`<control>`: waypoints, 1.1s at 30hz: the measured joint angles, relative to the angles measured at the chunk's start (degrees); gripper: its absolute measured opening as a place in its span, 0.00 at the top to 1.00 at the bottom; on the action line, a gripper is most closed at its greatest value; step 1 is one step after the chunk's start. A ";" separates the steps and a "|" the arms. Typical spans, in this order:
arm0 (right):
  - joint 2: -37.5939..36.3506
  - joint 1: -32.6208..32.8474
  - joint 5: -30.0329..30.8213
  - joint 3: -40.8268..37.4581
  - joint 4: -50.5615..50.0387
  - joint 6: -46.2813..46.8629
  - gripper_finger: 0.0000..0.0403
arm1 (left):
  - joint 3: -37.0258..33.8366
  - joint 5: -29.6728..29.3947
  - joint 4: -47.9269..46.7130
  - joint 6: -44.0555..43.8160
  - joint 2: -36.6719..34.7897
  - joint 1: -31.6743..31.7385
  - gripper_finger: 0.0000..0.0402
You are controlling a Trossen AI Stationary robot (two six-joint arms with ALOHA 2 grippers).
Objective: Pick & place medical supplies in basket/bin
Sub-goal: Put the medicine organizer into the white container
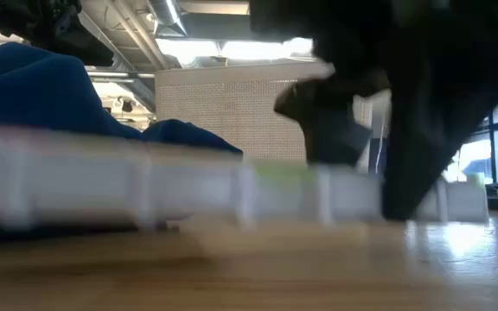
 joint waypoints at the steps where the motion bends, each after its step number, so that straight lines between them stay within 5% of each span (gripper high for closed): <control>1: -0.10 0.00 0.02 0.80 -0.49 0.49 0.38 | 0.00 0.00 -0.02 0.00 0.02 -0.01 0.80; 10: -0.14 -0.37 0.20 11.79 -16.32 2.39 0.37 | 0.00 0.02 0.00 0.01 0.02 0.01 0.80; 19: -0.14 -2.21 0.51 32.08 -36.09 9.58 0.38 | 0.00 0.61 0.02 0.00 0.02 -0.01 0.80; 25: -0.23 -4.89 9.02 46.62 -53.14 17.58 0.37 | 0.00 0.63 0.02 0.00 0.02 0.00 0.80; 33: -7.12 -11.83 11.01 44.88 -53.46 26.19 0.37 | 0.00 1.27 0.06 0.00 0.11 -0.01 0.80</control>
